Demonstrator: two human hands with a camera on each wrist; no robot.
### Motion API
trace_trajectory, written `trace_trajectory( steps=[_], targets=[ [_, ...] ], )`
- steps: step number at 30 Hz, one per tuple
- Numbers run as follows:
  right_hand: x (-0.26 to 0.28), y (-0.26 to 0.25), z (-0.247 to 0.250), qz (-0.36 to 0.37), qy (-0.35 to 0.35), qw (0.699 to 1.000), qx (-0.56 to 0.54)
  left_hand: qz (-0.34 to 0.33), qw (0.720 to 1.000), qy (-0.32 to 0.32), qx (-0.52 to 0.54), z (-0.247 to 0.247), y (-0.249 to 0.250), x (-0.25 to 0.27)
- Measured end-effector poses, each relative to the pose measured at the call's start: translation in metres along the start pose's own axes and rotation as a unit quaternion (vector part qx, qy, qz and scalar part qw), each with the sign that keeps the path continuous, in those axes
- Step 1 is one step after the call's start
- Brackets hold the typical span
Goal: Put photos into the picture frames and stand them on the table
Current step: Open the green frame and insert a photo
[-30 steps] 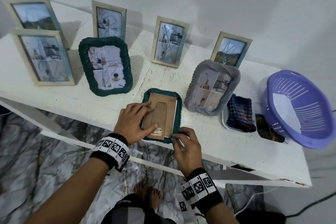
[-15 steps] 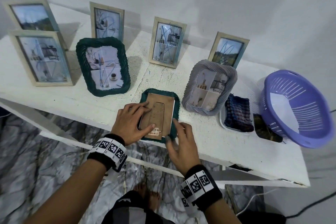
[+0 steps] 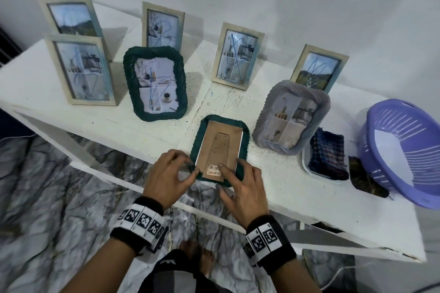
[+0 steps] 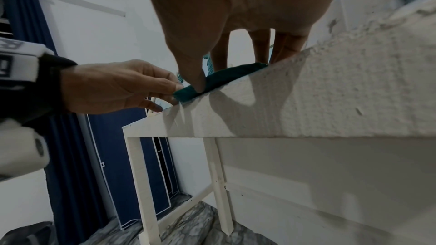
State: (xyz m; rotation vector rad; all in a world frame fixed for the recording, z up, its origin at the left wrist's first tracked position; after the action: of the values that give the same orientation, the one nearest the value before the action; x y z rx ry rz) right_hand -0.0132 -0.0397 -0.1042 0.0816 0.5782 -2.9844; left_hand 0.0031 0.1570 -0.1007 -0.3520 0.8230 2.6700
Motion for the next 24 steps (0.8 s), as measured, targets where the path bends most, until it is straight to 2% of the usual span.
trace_trajectory(
  steps=[2,9,14,24],
  targets=[
    [0.001,0.000,0.000,-0.004,-0.001,1.000,-0.003,0.012,1.000,0.009,0.002,-0.001,0.003,0.006],
    [0.001,0.000,-0.001,-0.016,-0.015,1.000,-0.011,0.089,0.988,0.062,0.112,-0.003,0.000,0.009],
    [0.001,0.000,-0.002,-0.019,-0.015,1.000,-0.017,0.105,0.979,0.065,0.160,-0.004,-0.003,0.010],
    [0.002,0.001,-0.003,-0.014,-0.014,1.000,-0.019,0.096,0.978,0.068,0.171,-0.002,-0.008,0.008]
  ],
)
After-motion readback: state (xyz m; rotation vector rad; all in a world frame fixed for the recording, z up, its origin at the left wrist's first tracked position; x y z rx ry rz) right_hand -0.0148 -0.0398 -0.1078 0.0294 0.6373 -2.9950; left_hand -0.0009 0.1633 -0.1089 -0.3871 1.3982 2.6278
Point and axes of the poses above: each hand's wrist, its own x-axis away from the middle knuckle, its own z-axis out of the back of the hand, y = z × x, the point moved 7 cm from there along -x, towards the middle knuckle, and after that the axes turned 10 degrees about -z, right-handed, at the moved point
